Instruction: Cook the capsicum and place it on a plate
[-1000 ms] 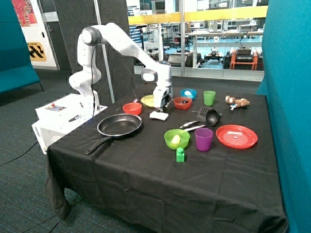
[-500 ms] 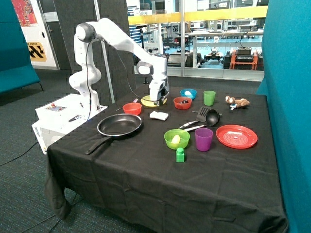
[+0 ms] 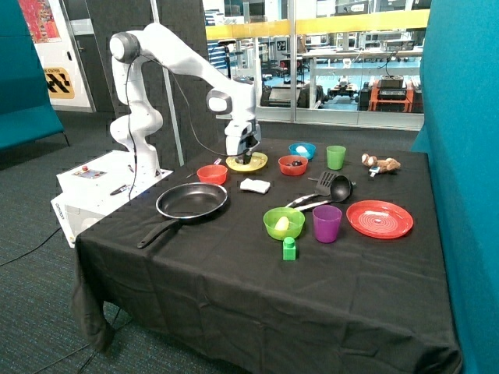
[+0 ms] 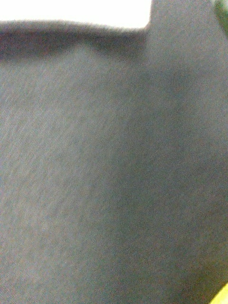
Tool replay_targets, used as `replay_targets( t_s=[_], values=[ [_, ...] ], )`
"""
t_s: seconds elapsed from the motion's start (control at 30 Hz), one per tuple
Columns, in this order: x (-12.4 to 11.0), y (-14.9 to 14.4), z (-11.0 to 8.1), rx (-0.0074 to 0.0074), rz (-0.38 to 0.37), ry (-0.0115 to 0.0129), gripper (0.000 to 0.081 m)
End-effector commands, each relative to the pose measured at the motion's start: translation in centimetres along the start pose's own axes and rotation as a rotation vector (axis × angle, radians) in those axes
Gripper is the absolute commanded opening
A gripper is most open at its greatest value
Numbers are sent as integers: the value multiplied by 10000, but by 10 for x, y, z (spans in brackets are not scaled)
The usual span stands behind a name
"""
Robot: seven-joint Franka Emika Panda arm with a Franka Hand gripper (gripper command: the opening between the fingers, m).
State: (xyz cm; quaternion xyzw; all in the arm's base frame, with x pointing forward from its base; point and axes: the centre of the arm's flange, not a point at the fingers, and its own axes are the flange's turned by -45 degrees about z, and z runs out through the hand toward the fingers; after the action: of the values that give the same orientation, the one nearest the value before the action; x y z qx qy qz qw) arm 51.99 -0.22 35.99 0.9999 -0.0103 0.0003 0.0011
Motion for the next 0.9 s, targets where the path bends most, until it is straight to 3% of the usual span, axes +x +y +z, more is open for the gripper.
replay_targets(
  t_s=[0.0, 0.23, 0.5, 0.7, 0.8, 0.83, 0.87],
  values=[
    [-30, 31, -24, 22, 694, -6, 0],
    [-51, 57, -35, 22, 1191, -7, 0],
    [-68, 97, -31, 22, 1906, -7, 0],
    [-75, 122, -26, 22, 1893, -7, 0],
    [-75, 135, -23, 22, 1286, -7, 0],
    [-75, 137, -23, 22, 1806, -7, 0],
    [-75, 141, -23, 22, 1753, -7, 0]
  ],
)
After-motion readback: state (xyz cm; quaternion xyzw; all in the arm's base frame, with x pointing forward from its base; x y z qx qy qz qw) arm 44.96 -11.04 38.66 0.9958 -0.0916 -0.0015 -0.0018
